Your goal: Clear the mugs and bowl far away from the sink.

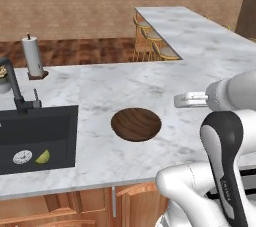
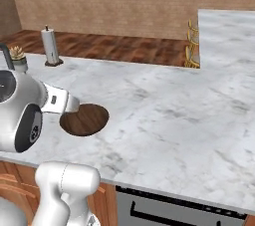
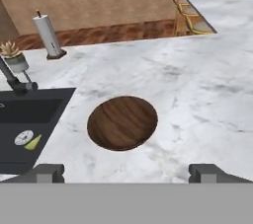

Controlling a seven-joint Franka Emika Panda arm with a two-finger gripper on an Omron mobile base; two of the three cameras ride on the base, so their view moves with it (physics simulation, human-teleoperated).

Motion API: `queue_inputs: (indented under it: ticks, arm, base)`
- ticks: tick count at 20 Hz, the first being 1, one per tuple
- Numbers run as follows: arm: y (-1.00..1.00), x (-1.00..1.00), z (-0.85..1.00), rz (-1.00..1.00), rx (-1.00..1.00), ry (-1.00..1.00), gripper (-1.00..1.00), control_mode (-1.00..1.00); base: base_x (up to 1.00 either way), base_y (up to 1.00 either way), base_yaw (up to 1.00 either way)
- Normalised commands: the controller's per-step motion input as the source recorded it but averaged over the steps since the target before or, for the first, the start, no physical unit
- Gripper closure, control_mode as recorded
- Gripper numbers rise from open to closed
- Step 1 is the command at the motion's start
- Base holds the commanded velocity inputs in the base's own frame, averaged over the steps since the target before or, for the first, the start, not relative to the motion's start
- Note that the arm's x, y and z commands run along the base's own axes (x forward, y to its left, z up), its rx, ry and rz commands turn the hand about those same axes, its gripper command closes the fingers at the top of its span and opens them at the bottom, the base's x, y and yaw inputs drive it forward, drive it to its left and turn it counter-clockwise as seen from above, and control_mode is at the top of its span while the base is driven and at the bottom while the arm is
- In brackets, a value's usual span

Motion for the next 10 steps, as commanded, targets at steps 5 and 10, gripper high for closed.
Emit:
queue_inputs:
  ticks: [5,10]
  arm:
    - [-0.05,0.38,0.00,0.01,0.07,0.25,-1.00,-1.00]
    - [-0.05,0.36,-0.03,-0.22,0.05,0.37,-1.00,-1.00]
  base:
    - [0.00,0.00,0.00]
    - [0.00,0.00,0.00]
